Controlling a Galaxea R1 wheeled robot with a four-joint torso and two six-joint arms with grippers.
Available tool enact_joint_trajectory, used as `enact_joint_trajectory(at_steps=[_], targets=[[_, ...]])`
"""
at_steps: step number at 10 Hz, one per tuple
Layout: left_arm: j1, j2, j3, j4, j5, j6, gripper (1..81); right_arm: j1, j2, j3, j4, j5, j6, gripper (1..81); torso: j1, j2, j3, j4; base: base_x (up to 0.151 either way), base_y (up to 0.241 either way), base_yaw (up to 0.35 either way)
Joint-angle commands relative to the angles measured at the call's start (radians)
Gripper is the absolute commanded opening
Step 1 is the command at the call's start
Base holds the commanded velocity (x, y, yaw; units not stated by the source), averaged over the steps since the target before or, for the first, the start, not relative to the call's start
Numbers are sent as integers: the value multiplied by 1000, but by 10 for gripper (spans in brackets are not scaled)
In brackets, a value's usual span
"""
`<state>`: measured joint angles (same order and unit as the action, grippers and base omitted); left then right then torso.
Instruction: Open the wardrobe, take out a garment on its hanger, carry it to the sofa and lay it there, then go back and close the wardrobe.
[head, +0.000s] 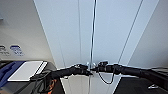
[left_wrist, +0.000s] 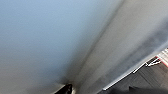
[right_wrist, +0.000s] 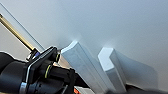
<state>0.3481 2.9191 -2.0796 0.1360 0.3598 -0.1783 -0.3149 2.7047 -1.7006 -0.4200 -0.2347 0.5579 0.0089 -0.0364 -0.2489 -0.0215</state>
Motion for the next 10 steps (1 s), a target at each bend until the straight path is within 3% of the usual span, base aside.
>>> enact_joint_trajectory(at_steps=[1, 4, 8, 10], targets=[[-159, 48, 177, 5, -127, -1, 811, 104, 72, 139, 23, 35, 7, 811, 0, 0, 0, 0, 0, 0, 0], [-73, -11, 381, 74, -122, -1, 811, 35, 79, 214, 20, 63, -6, 811, 1, 0, 0, 0, 0, 0, 0], [28, -218, 624, 106, -128, 0, 811, -83, 33, 310, -31, 64, -6, 811, 2, 1, 0, 0, 0, 0, 0], [59, -370, 763, 106, -145, 0, 811, -151, -39, 367, -69, 92, -6, 811, 2, 1, 0, 0, 0, 0, 0]])
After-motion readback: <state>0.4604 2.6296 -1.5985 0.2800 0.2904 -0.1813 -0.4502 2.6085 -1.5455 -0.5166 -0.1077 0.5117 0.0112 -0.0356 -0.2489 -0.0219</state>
